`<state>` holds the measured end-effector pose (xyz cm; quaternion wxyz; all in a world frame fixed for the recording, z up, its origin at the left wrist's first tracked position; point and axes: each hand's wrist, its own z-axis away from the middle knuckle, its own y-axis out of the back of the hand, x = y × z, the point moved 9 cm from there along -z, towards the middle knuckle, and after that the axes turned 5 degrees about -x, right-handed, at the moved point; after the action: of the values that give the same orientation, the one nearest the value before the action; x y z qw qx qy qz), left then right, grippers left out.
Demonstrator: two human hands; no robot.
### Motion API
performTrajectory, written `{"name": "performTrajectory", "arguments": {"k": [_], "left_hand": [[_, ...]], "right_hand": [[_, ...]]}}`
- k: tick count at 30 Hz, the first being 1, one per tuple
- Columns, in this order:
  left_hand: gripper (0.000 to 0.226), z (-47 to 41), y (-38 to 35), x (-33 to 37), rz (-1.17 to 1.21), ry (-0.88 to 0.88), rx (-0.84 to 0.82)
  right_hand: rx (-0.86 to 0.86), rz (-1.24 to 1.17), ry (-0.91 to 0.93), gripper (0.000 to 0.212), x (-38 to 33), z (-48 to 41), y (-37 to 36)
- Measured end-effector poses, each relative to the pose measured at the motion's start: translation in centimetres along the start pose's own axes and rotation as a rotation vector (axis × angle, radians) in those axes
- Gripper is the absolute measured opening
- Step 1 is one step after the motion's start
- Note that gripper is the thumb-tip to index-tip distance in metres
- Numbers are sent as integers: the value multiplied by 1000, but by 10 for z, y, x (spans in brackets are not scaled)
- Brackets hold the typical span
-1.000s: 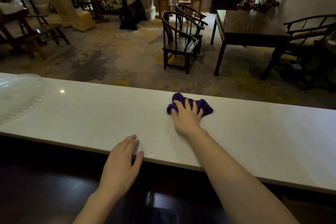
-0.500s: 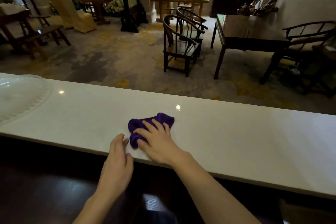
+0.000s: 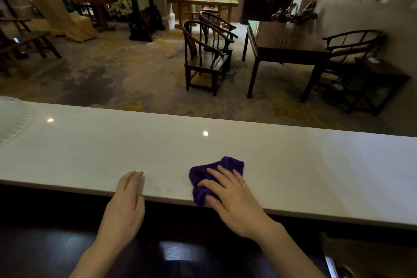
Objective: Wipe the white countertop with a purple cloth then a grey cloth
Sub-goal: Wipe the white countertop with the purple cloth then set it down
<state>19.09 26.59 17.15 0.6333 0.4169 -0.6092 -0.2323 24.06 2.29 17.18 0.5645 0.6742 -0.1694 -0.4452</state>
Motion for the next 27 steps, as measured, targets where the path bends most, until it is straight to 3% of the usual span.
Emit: {"name": "performTrajectory", "arguments": {"k": [9, 15, 21, 27], "left_hand": [[44, 2, -4, -1, -40, 25, -21], [48, 3, -2, 0, -2, -27, -21], [45, 2, 0, 1, -82, -68, -2], [48, 3, 4, 6, -116, -106, -18]], "right_hand": [[167, 27, -422, 42, 140, 75, 63], [227, -24, -641, 43, 201, 62, 82], [275, -54, -769, 43, 204, 1, 86], [211, -56, -708, 43, 157, -79, 68]]}}
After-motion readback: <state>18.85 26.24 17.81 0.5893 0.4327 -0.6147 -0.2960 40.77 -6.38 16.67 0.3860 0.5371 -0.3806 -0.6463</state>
